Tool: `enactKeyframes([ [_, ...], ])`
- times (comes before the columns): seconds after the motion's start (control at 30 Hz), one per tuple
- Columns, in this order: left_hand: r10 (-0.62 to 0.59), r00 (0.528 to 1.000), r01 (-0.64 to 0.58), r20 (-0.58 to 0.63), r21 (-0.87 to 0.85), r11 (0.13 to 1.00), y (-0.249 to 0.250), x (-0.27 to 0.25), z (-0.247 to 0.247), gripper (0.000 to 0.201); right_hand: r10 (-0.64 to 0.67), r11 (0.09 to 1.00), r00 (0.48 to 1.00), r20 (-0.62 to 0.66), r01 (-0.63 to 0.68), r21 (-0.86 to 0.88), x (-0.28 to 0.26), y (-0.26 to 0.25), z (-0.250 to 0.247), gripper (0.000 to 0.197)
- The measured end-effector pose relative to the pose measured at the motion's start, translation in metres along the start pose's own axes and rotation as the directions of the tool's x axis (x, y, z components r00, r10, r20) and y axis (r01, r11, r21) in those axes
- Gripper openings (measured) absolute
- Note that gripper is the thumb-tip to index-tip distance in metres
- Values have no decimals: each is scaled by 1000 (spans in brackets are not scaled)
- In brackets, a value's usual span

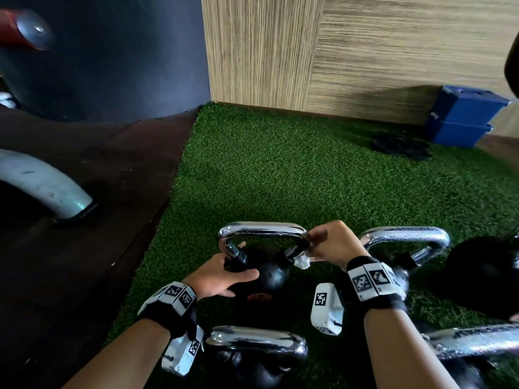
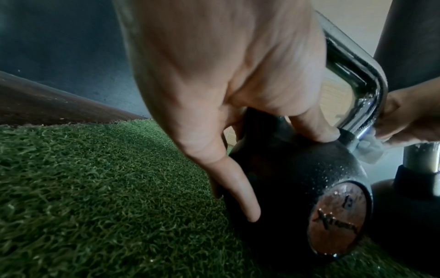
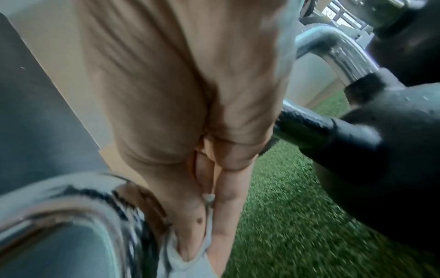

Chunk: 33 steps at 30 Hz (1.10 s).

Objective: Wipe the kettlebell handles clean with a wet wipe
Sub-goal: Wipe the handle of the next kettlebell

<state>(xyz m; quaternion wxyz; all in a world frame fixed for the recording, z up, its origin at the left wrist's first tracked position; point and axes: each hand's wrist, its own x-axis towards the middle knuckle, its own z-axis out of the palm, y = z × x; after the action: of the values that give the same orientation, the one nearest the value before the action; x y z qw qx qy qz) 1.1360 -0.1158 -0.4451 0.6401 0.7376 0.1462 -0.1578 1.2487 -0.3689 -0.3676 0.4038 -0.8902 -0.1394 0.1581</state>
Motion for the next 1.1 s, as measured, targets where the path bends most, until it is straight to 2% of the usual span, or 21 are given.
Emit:
enactKeyframes([
  [0.1,-24,1000,24,5,55,998,1,-3,1,77,25,998,1000,2,-25,63,0,12,18,24],
  [0.17,-20,1000,20,-1,176,984,0,-5,1,81,67,987,998,7,-67,146,-2,16,21,21],
  [0.23,-7,1000,8,-4,357,934,3,-9,-6,83,97,981,995,1,-96,170,-5,12,13,22],
  [0.3,-21,1000,30,-22,529,848,11,-17,-20,71,70,992,994,-82,-60,115,-8,3,1,24],
  [0.37,-3,991,82,-134,585,807,18,-25,-40,59,-53,998,983,-178,49,-29,-15,-13,-15,17],
  [0.4,52,970,100,-238,583,806,25,-31,-49,47,-117,992,968,-221,104,-71,-20,-23,-23,15],
  [0.47,214,869,28,-446,476,879,41,-44,-62,25,-209,978,936,-282,200,-60,-29,-44,-38,17],
  [0.53,355,771,-224,-528,297,928,62,-55,-60,17,-276,950,927,-256,302,72,-36,-67,-45,20],
  [0.57,398,756,-341,-520,206,917,75,-59,-53,9,-314,926,926,-209,347,150,-40,-80,-45,22],
  [0.6,420,767,-421,-484,114,900,89,-62,-45,14,-358,900,919,-163,386,200,-44,-91,-43,23],
  [0.63,419,796,-456,-437,23,890,102,-65,-36,30,-407,877,904,-134,428,219,-47,-100,-39,23],
  [0.7,366,868,-429,-336,-137,893,124,-70,-22,53,-479,844,868,-131,497,201,-50,-112,-29,24],
  [0.73,340,900,-399,-273,-200,895,132,-72,-17,56,-499,834,854,-147,519,189,-50,-115,-24,26],
  [0.8,324,929,-365,-180,-277,889,138,-73,-12,47,-512,820,840,-180,540,188,-50,-116,-17,29],
  [0.87,335,928,-371,-163,-330,868,140,-73,-11,40,-504,815,839,-204,541,207,-50,-114,-13,35],
  [0.93,346,926,-378,-152,-345,859,138,-71,-11,41,-497,822,834,-240,541,177,-49,-114,-10,36],
  [1.03,378,921,-388,-94,-287,876,136,-67,-9,43,-494,845,809,-318,533,43,-46,-111,-5,29],
  [1.1,397,912,-409,-98,-218,886,136,-65,-11,42,-481,866,822,-306,501,-16,-44,-103,-5,30],
])
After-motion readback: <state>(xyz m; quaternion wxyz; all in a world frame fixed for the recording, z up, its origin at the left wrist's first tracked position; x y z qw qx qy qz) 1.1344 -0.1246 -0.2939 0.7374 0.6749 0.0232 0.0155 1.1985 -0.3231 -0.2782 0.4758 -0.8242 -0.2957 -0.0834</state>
